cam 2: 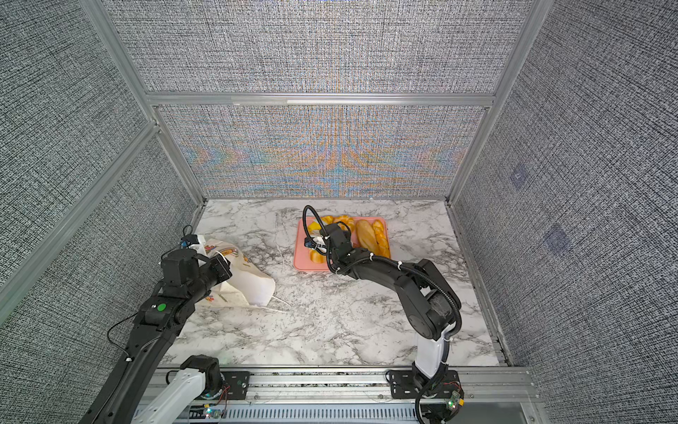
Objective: Take the fake bread out of the paper bag
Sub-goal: 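Lower the yellow twisted roll onto the pink tray and open the right tongs, then stand the paper bag upright with the left gripper while the right tongs withdraw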
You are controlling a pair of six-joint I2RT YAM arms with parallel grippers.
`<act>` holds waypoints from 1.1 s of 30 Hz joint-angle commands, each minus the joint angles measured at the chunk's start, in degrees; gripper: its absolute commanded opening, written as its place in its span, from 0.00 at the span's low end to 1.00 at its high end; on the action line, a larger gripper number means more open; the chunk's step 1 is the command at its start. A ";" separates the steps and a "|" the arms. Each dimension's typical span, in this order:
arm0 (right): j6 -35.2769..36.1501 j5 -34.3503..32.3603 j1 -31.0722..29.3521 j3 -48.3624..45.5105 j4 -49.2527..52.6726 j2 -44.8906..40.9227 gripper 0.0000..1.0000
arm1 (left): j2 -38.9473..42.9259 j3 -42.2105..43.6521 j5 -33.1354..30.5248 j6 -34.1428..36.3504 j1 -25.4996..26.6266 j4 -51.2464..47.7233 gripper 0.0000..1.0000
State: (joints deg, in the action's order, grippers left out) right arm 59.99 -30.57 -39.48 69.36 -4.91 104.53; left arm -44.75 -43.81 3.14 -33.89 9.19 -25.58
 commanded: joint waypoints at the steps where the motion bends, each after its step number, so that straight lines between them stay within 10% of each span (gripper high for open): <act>1: -4.53 -1.12 -0.36 0.42 2.65 -2.22 0.36 | 0.36 -0.18 0.27 -0.03 -0.05 -1.05 0.00; 8: -14.64 -0.77 -1.15 -0.09 9.46 -10.29 0.34 | -0.18 -2.44 1.72 -1.45 -0.05 -1.31 0.00; 23: -59.21 8.25 3.68 -12.64 23.22 -42.74 0.30 | -8.73 -12.35 10.88 -14.84 -2.53 10.35 0.00; 33: -69.14 12.47 7.23 -22.93 27.78 -55.75 0.27 | -13.28 -8.69 13.32 -30.57 -10.95 27.45 0.00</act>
State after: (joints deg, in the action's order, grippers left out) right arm -4.25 -20.12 -32.40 47.51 22.02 49.95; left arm -56.93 -53.10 15.20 -58.15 -0.67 -6.98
